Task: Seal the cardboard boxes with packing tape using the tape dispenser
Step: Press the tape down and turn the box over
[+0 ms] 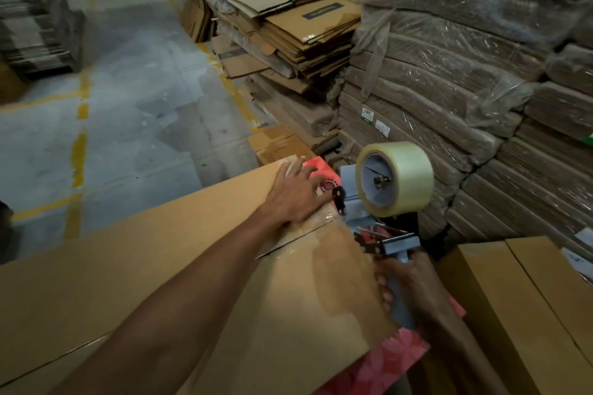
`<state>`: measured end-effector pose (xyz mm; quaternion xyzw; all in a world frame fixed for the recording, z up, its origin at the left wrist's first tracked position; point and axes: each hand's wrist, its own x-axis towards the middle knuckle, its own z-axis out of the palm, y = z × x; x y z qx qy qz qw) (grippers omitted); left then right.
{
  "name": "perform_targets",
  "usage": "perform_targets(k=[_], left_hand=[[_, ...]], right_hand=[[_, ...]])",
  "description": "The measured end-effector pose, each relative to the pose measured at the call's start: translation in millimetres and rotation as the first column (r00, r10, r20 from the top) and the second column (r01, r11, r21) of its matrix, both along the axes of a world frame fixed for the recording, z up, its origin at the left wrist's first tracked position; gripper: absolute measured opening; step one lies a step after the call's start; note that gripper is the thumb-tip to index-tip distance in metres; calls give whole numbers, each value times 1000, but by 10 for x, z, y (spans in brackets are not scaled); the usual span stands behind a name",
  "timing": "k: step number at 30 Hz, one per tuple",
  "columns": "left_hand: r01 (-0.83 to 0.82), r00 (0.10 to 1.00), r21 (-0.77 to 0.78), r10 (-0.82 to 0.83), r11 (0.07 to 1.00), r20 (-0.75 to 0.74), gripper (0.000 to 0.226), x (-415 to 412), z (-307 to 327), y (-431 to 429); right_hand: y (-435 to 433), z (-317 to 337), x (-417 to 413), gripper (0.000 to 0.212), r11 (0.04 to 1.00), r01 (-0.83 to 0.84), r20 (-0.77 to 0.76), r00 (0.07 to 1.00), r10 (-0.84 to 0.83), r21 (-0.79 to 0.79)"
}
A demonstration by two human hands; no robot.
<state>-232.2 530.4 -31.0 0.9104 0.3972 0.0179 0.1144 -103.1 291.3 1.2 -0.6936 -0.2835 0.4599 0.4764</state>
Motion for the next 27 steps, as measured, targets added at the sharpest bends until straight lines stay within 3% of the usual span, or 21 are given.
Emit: perform_targets(k=[3, 8, 10, 12, 14, 16, 18, 19, 23, 27], left_hand=[[-2, 999, -9, 2, 1000, 40, 56, -6, 21, -5], [351, 906, -36, -329, 936, 268, 34, -118, 73, -91], [305, 890, -214, -198, 928, 412, 30, -101, 128, -152], [275, 831, -485, 48, 830, 554, 21, -60, 242, -302], [315, 726, -703, 315, 638, 612, 24, 1, 357, -442], [360, 653, -867, 571, 344, 498, 33, 27, 475, -505], [392, 661, -916, 667, 85, 345, 38, -3, 576, -494], [418, 655, -908, 684, 26, 321, 41, -28, 605, -478], [515, 521, -857, 794, 2, 315, 30, -50, 678, -494], [571, 466, -820, 842, -49, 274, 14, -89, 635, -521]], right_hand=[[-53, -34, 5, 29, 999, 22, -48, 999, -21, 34], [-63, -36, 44, 34, 998, -8, -97, 995, 14, 68], [-60, -25, 57, 33, 996, -18, -134, 990, 30, 91], [-40, -18, 60, 29, 990, 0, -205, 978, 30, 142], [2, 17, 58, 16, 980, 25, -298, 954, 36, 197], [55, 78, 73, 10, 969, 36, -366, 929, 58, 243], [102, 122, 115, 20, 965, 34, -400, 913, 76, 260], [120, 142, 137, 24, 964, 32, -407, 910, 81, 262], [175, 169, 160, 25, 961, 16, -423, 900, 107, 277], [207, 133, 101, 14, 958, -16, -441, 886, 147, 288]])
